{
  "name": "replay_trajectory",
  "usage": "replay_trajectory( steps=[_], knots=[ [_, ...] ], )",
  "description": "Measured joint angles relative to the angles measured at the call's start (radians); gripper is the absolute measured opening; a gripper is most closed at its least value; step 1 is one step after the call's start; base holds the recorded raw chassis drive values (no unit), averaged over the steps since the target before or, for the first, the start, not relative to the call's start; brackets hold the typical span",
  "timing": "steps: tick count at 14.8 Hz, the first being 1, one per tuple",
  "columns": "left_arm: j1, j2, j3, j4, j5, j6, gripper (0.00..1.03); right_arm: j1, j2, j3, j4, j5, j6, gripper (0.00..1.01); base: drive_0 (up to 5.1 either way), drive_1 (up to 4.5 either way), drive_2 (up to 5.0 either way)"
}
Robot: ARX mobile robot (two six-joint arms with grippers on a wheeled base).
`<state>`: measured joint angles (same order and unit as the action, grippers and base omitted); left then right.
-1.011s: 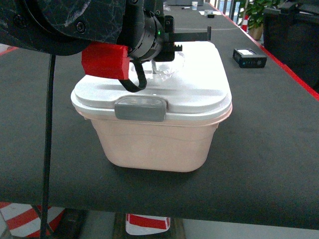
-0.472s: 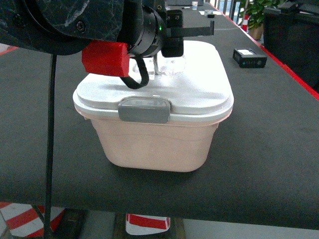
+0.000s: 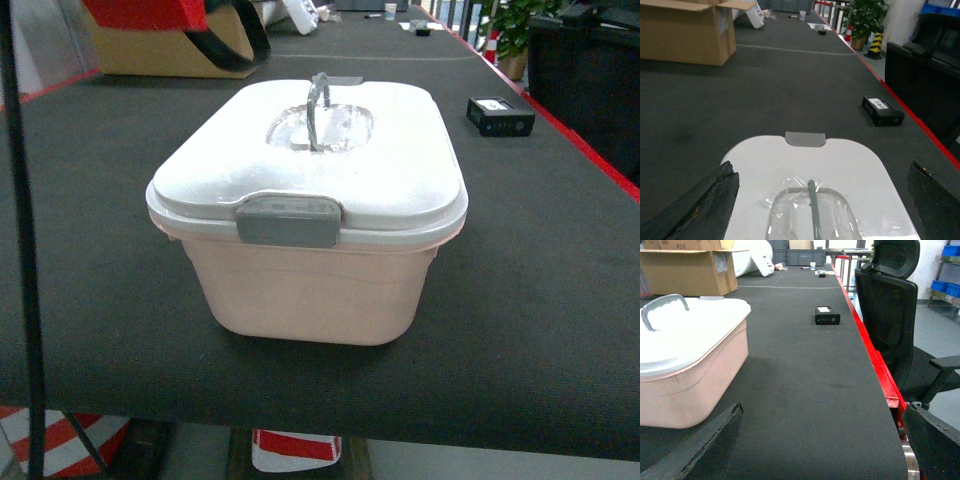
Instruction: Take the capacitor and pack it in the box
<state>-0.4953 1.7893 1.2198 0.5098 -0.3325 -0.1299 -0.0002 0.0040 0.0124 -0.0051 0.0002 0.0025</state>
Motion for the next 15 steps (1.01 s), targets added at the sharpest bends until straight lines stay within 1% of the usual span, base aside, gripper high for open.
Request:
replay_trajectory(
  steps=[1, 3, 5, 7, 8, 9, 10, 11, 12, 13, 15],
  knots=[
    [0.014, -0.046, -0.031, 0.012, -0.007, 0.006, 0.97, 0.0, 0.0, 0.0, 0.0, 0.0, 0.0, 0.98, 0.0, 0.0, 0.0],
    [0.048, -0.154, -0.13, 0.038, -0.019, 0.029, 0.98, 0.0, 0.0, 0.0, 0.0, 0.0, 0.0, 0.98, 0.0, 0.0, 0.0],
    [0.105, -0.329, -0.304, 0.101, -0.032, 0.093, 0.98, 0.0, 0.0, 0.0, 0.0, 0.0, 0.0, 0.98, 0.0, 0.0, 0.0],
    [0.168, -0.499, -0.482, 0.143, -0.062, 0.156, 0.98, 0.0, 0.0, 0.0, 0.0, 0.0, 0.0, 0.98, 0.0, 0.0, 0.0],
    [0.201, -0.573, -0.566, 0.148, -0.063, 0.161, 0.98, 0.0, 0.0, 0.0, 0.0, 0.0, 0.0, 0.98, 0.0, 0.0, 0.0],
    [0.221, -0.64, -0.649, 0.164, -0.06, 0.161, 0.98, 0.0, 0.0, 0.0, 0.0, 0.0, 0.0, 0.98, 0.0, 0.0, 0.0],
    [0.244, -0.71, -0.721, 0.157, -0.048, 0.155, 0.98, 0.0, 0.0, 0.0, 0.0, 0.0, 0.0, 0.98, 0.0, 0.0, 0.0],
    [0.275, -0.777, -0.772, 0.124, -0.025, 0.135, 0.98, 0.0, 0.0, 0.0, 0.0, 0.0, 0.0, 0.98, 0.0, 0.0, 0.0],
    [0.302, -0.815, -0.793, 0.091, -0.015, 0.121, 0.98, 0.0, 0.0, 0.0, 0.0, 0.0, 0.0, 0.98, 0.0, 0.0, 0.0],
    [0.31, -0.816, -0.793, 0.097, -0.019, 0.108, 0.98, 0.0, 0.0, 0.0, 0.0, 0.0, 0.0, 0.98, 0.0, 0.0, 0.0],
    [0.304, -0.814, -0.793, 0.095, -0.011, 0.103, 0.98, 0.0, 0.0, 0.0, 0.0, 0.0, 0.0, 0.98, 0.0, 0.0, 0.0]
  ],
)
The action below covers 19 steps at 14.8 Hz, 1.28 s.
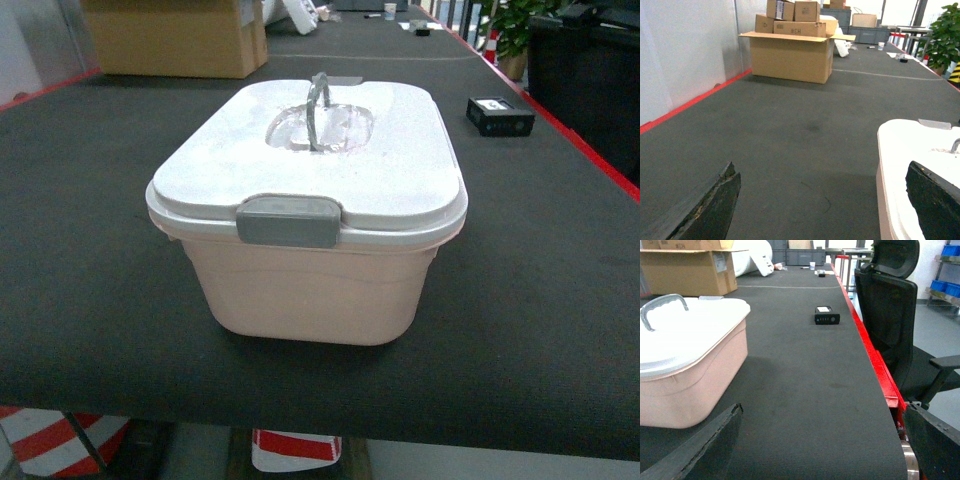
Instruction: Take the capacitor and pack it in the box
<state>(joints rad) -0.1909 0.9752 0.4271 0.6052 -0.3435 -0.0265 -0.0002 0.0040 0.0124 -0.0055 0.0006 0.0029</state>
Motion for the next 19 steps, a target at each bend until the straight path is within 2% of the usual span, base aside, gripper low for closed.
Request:
replay_trajectory(
  steps=[1, 2, 3, 4, 6, 8, 11, 13, 16, 19],
  knots=[
    [0.0, 0.0, 0.0, 0.0, 0.001, 0.0, 0.98, 0.0, 0.0, 0.0, 0.0, 0.0, 0.0, 0.98, 0.0, 0.0, 0.0],
    [0.024, -0.021, 0.0, -0.07, 0.084, 0.008, 0.91, 0.0, 0.0, 0.0, 0.0, 0.0, 0.0, 0.98, 0.0, 0.0, 0.0],
    [0.047, -0.06, -0.045, -0.074, 0.172, 0.009, 0.79, 0.0, 0.0, 0.0, 0.0, 0.0, 0.0, 0.98, 0.0, 0.0, 0.0],
    [0.065, -0.1, -0.095, -0.063, 0.209, 0.009, 0.66, 0.0, 0.0, 0.0, 0.0, 0.0, 0.0, 0.98, 0.0, 0.0, 0.0],
    [0.089, -0.168, -0.175, -0.054, 0.242, 0.009, 0.42, 0.0, 0.0, 0.0, 0.0, 0.0, 0.0, 0.98, 0.0, 0.0, 0.0],
    [0.101, -0.198, -0.209, -0.055, 0.251, 0.009, 0.29, 0.0, 0.0, 0.0, 0.0, 0.0, 0.0, 0.98, 0.0, 0.0, 0.0],
    [0.113, -0.225, -0.233, -0.06, 0.264, 0.009, 0.19, 0.0, 0.0, 0.0, 0.0, 0.0, 0.0, 0.98, 0.0, 0.0, 0.0],
    [0.147, -0.247, -0.248, -0.064, 0.314, 0.009, 0.12, 0.0, 0.0, 0.0, 0.0, 0.0, 0.0, 0.98, 0.0, 0.0, 0.0],
    [0.185, -0.273, -0.264, -0.068, 0.336, 0.01, 0.03, 0.0, 0.0, 0.0, 0.0, 0.0, 0.0, 0.98, 0.0, 0.0, 0.0],
    [0.197, -0.295, -0.278, -0.077, 0.329, 0.009, 0.02, 0.0, 0.0, 0.0, 0.0, 0.0, 0.0, 0.98, 0.0, 0.0, 0.0]
  ],
)
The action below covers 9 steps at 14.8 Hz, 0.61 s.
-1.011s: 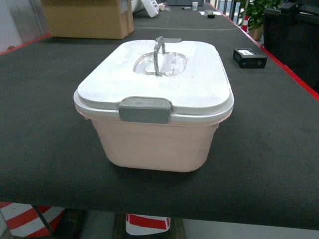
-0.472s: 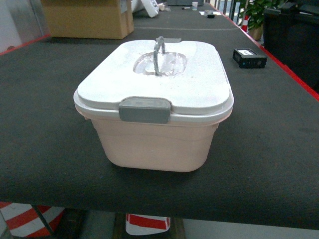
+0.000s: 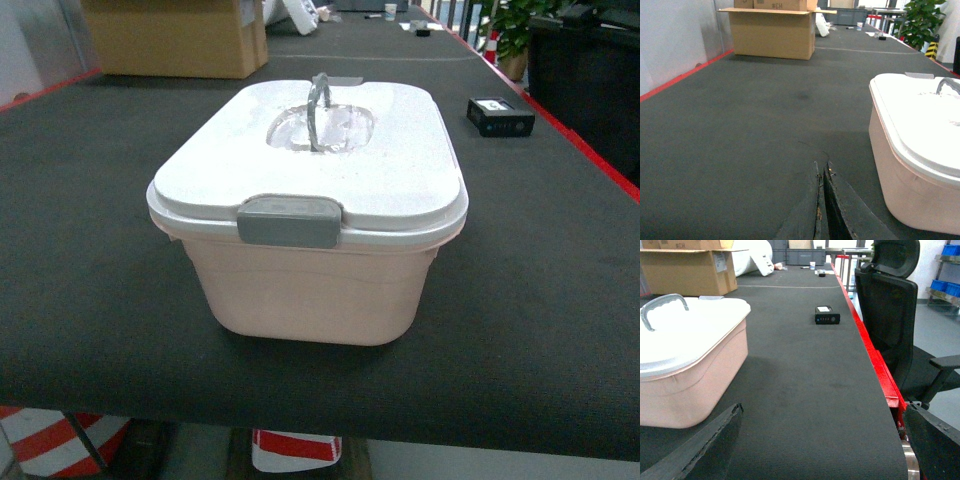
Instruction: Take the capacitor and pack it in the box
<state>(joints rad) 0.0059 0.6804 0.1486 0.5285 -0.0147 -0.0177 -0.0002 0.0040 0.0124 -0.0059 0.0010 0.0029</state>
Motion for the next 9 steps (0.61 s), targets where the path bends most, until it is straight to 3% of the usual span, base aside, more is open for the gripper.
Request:
replay_trajectory(
  steps=[2, 4, 9],
  knots=[
    [-0.009, -0.071, -0.044, -0.033, 0.015, 0.001, 0.02, 0.0, 0.0, 0.0, 0.001, -0.001, 0.0, 0.98, 0.0, 0.0, 0.0],
    [-0.009, -0.295, -0.136, -0.15, 0.014, 0.001, 0.02, 0.0, 0.0, 0.0, 0.0, -0.001, 0.0, 0.98, 0.0, 0.0, 0.0],
    [-0.009, -0.426, -0.136, -0.276, 0.014, 0.001, 0.02, 0.0, 0.0, 0.0, 0.0, -0.001, 0.0, 0.98, 0.0, 0.0, 0.0]
  ],
)
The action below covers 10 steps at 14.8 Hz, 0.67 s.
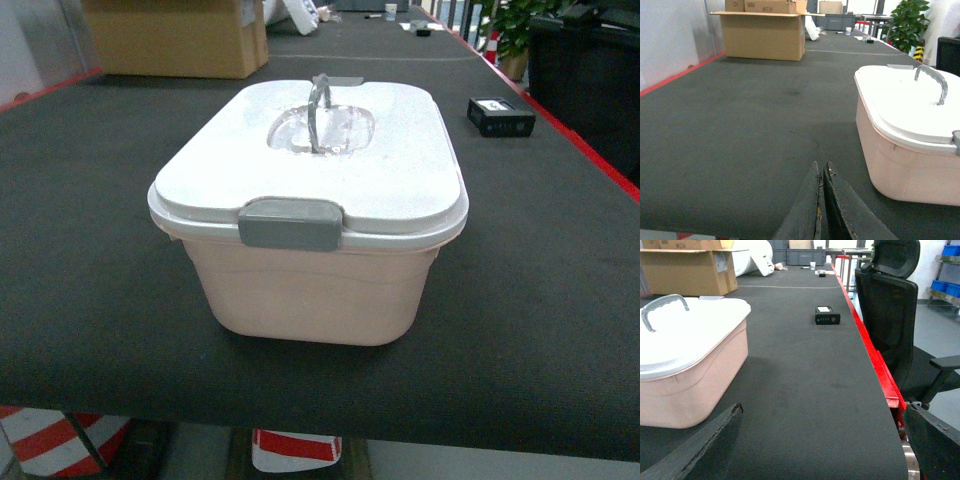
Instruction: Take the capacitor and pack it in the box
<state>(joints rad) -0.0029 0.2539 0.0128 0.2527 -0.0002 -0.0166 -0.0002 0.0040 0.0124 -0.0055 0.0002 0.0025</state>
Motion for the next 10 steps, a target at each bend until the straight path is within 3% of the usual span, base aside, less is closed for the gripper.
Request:
replay_trajectory(
  steps=[5, 6, 9, 10],
  knots=[
    [0.0, -0.076, 0.0, -0.076, 0.0, 0.0, 0.02, 0.0, 0.0, 0.0, 0.0, 0.0, 0.0, 0.98, 0.0, 0.0, 0.0],
    [0.0, -0.157, 0.001, -0.193, 0.0, 0.0, 0.02, 0.0, 0.0, 0.0, 0.0, 0.0, 0.0, 0.98, 0.0, 0.0, 0.0],
    [0.002, -0.246, 0.001, -0.261, 0.0, 0.002, 0.02, 0.0, 0.0, 0.0, 0.001, 0.0, 0.0, 0.98, 0.0, 0.0, 0.0],
    [0.002, -0.246, 0.001, -0.256, 0.0, 0.002, 0.24, 0.0, 0.0, 0.0, 0.0, 0.0, 0.0, 0.98, 0.0, 0.0, 0.0]
  ],
)
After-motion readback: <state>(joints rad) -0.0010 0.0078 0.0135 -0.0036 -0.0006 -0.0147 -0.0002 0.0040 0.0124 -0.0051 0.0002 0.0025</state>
